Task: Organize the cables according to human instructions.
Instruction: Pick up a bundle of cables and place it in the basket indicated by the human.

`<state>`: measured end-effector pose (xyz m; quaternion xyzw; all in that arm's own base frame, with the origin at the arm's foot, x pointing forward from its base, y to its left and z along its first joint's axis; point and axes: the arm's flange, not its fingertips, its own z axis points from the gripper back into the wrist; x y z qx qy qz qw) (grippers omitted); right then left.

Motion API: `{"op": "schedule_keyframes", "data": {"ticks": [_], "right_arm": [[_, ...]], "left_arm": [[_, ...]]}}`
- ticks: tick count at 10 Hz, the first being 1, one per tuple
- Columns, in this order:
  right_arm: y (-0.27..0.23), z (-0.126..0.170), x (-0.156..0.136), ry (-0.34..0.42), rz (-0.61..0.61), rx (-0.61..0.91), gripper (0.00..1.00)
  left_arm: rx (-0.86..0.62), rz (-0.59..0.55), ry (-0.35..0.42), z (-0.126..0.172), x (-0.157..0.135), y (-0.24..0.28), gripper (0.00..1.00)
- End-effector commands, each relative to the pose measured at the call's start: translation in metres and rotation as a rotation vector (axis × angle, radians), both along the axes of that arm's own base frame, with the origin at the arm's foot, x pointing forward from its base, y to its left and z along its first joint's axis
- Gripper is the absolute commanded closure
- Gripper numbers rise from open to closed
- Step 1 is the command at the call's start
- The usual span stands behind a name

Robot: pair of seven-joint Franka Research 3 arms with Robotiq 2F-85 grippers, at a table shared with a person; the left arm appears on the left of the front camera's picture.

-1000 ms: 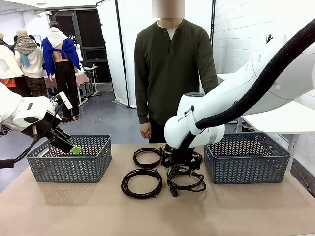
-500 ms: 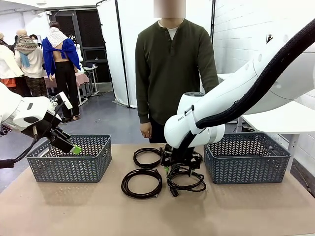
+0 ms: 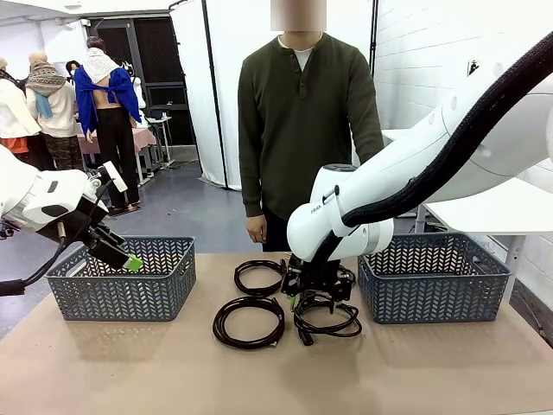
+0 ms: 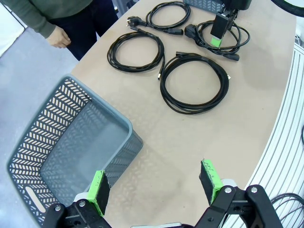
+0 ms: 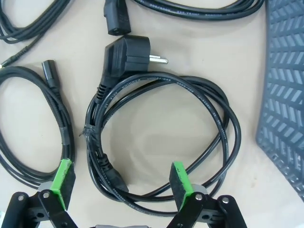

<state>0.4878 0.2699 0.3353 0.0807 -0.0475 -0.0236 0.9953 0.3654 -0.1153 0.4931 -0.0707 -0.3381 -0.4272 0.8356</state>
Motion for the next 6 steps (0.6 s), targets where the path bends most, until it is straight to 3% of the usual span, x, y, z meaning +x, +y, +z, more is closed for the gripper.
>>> {"op": "schedule_keyframes", "data": {"ticks": [1,6], "right_arm": [[0.008,-0.004,0.003,0.023,-0.041,-0.006,0.0],[0.012,-0.016,0.013,0.03,-0.057,-0.017,0.0]], "left_arm": [[-0.015,-0.001,0.001,-0.001,0.002,0.001,0.0],[-0.015,-0.001,0.001,-0.001,0.002,0.001,0.0]]}}
